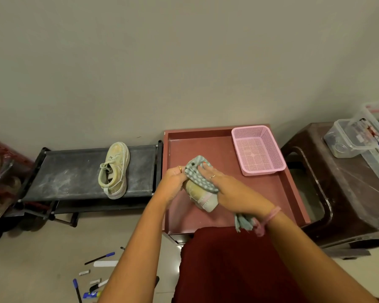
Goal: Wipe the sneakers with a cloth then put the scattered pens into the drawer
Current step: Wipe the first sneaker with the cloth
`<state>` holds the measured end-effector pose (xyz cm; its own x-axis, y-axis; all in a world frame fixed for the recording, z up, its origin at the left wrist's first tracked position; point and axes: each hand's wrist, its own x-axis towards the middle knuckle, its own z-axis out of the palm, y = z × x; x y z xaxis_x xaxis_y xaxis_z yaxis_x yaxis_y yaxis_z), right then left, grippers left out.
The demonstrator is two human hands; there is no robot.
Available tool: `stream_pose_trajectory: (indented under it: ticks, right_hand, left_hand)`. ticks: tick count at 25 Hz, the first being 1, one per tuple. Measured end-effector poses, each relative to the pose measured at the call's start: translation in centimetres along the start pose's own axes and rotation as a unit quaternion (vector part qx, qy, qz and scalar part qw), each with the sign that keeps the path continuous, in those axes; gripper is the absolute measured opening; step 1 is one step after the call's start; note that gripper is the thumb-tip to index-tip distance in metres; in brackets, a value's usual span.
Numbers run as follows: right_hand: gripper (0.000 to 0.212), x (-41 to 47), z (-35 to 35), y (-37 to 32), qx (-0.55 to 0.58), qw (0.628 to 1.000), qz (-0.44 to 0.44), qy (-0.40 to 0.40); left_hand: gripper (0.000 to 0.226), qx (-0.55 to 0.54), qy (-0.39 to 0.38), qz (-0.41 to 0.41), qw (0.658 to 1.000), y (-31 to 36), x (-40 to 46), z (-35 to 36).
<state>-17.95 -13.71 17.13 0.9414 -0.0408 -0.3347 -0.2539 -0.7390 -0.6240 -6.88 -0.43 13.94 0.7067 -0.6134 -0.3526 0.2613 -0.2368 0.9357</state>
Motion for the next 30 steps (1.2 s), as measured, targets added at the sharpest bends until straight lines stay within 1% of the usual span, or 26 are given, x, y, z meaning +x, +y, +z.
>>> stream_pose_trajectory:
  ticks: [1,2,5,6,7,8,9,10,11,12,13,15,17,19,21,23,25,26,28,30]
  right_hand:
    - [0.065,0.1,0.9,0.4,-0.046,0.999,-0.012,0.011]
    - [0.063,0.3,1.1,0.8,-0.048,0.999,-0.019,0.012]
    - [0.064,0.0,-1.3,1.9,0.131,0.991,0.01,-0.004]
    - [0.065,-0.4,-1.9,1.8,0.142,0.99,0.005,-0.008]
    - [0.065,-0.9,-1.7,1.4,0.121,0.993,-0.005,-0.016]
    - [0.065,-1.3,-0.8,0.9,0.097,0.995,-0.008,-0.014]
    - [0.064,-1.8,1.0,0.3,0.035,0.999,-0.017,0.034]
    - [0.064,-2.6,3.4,-0.1,-0.069,0.99,-0.045,0.114]
    - [0.065,-3.4,5.6,0.1,-0.182,0.965,-0.07,0.174]
    - [0.064,-3.7,7.2,0.7,-0.27,0.939,-0.085,0.195]
    - [0.062,-3.8,7.8,1.6,-0.3,0.926,-0.101,0.206]
    - [0.058,-2.9,7.0,3.1,-0.27,0.926,-0.128,0.229]
    - [0.06,-2.0,5.7,3.1,-0.224,0.939,-0.125,0.23]
    - [0.07,-1.5,5.4,2.7,-0.14,0.961,-0.113,0.208]
    - [0.073,-1.3,5.2,3.0,-0.036,0.977,-0.096,0.185]
    - [0.073,-1.0,4.7,4.0,0.06,0.986,-0.069,0.139]
    - [0.077,-0.7,4.3,4.8,0.124,0.987,-0.044,0.091]
    - [0.078,-0.6,4.0,4.7,0.144,0.986,-0.03,0.073]
    - [0.08,-0.8,3.6,4.0,0.141,0.988,-0.024,0.052]
    - [0.083,-1.1,3.1,2.7,0.072,0.995,-0.057,0.043]
  left_hand:
    - [0.022,-0.003,0.0,-0.001,1.0,0.1,0.0,-0.1]
    - [0.022,-0.002,-0.006,0.001,1.0,0.0,-0.1,-0.2]
    - [0.025,0.006,-0.017,0.003,1.0,-0.7,-0.5,-0.3]
    - [0.027,0.002,-0.01,0.003,1.0,-0.8,-0.6,-0.3]
    - [0.027,-0.008,0.0,0.002,1.0,-0.9,-0.5,-0.4]
    - [0.026,-0.02,0.013,-0.001,1.0,-0.9,-0.3,-0.5]
    - [0.026,-0.031,0.02,-0.007,0.999,-0.8,-0.2,-0.6]
    - [0.026,-0.037,0.023,-0.011,0.999,-0.7,-0.1,-0.7]
    - [0.026,-0.037,0.02,-0.009,0.999,-0.7,-0.1,-0.8]
    - [0.026,-0.032,0.013,-0.005,0.999,-0.8,-0.2,-0.8]
    - [0.027,-0.031,0.005,-0.003,1.0,-0.8,-0.5,-0.7]
    - [0.029,-0.038,0.004,0.001,0.999,-0.8,-0.6,-0.5]
    - [0.028,-0.046,0.019,0.001,0.999,-0.7,-0.3,-0.7]
    - [0.025,-0.057,0.026,-0.005,0.998,-0.7,-0.3,-0.8]
    - [0.022,-0.059,0.028,-0.004,0.998,-0.8,-0.7,-0.8]
    - [0.021,-0.044,0.034,0.001,0.998,-1.2,-1.1,-0.8]
    - [0.02,-0.036,0.033,0.002,0.999,-1.6,-1.2,-0.9]
    - [0.02,-0.036,0.035,0.002,0.999,-1.6,-1.2,-0.9]
    - [0.019,-0.039,0.044,0.001,0.998,-1.5,-1.3,-1.0]
    - [0.019,-0.038,0.046,-0.002,0.998,-1.5,-1.2,-1.0]
